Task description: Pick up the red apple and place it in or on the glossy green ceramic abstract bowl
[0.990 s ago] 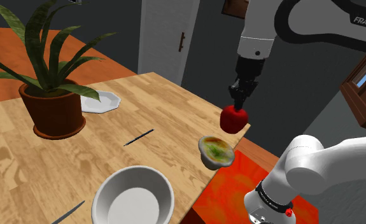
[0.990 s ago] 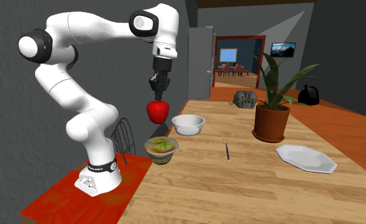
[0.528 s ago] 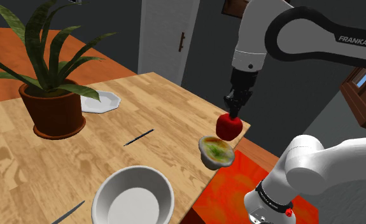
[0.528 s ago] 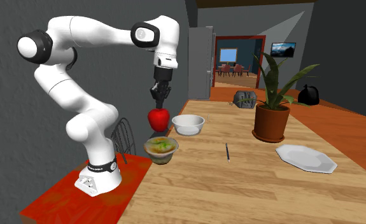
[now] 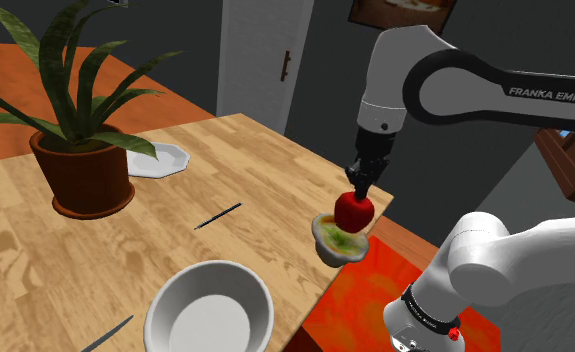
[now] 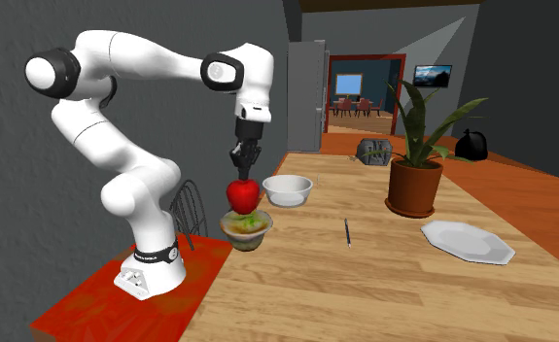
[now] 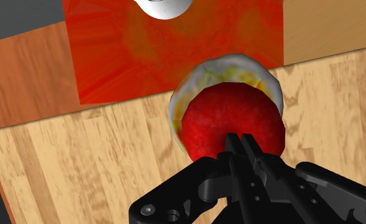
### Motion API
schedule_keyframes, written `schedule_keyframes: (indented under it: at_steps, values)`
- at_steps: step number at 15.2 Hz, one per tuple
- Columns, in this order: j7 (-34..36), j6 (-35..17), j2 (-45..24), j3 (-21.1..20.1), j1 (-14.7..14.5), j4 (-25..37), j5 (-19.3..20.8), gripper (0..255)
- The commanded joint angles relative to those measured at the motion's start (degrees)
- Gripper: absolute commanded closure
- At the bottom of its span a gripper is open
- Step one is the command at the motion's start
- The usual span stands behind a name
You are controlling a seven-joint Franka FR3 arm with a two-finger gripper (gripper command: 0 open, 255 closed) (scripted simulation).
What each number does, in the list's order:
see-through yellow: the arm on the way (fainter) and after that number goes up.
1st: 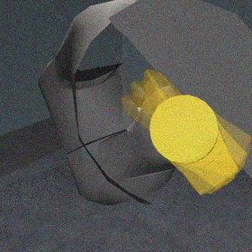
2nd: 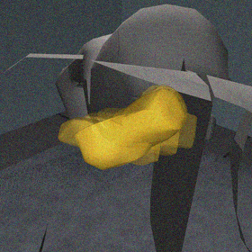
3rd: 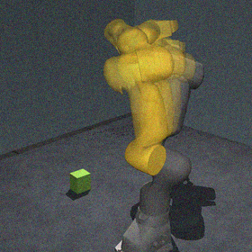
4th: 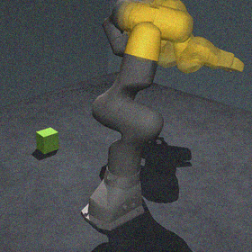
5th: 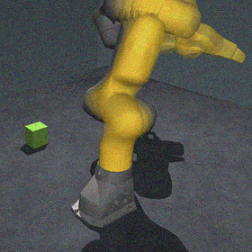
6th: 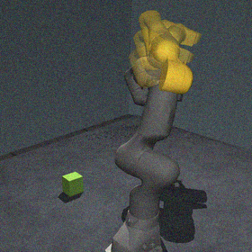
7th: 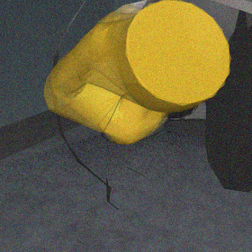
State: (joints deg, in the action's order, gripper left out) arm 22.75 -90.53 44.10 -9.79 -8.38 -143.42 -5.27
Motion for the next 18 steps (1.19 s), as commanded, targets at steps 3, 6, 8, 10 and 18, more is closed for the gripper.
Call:
schedule_keyframes:
  at_steps: [3, 6, 8, 10, 18]
  values:
    - [0.1, -3.1, -0.1, -0.4, -0.2, -3.0, -0.4, 255]
    - [0.1, -3.1, -0.1, -0.4, -0.2, -3.0, -0.4, 255]
    - [0.1, -3.1, -0.1, -0.4, -0.2, -3.0, -0.4, 255]
    - [0.1, -3.1, -0.1, -0.4, -0.2, -3.0, -0.4, 255]
    - [0.2, -1.4, -0.5, -0.3, 0.0, -0.9, -0.2, 0]
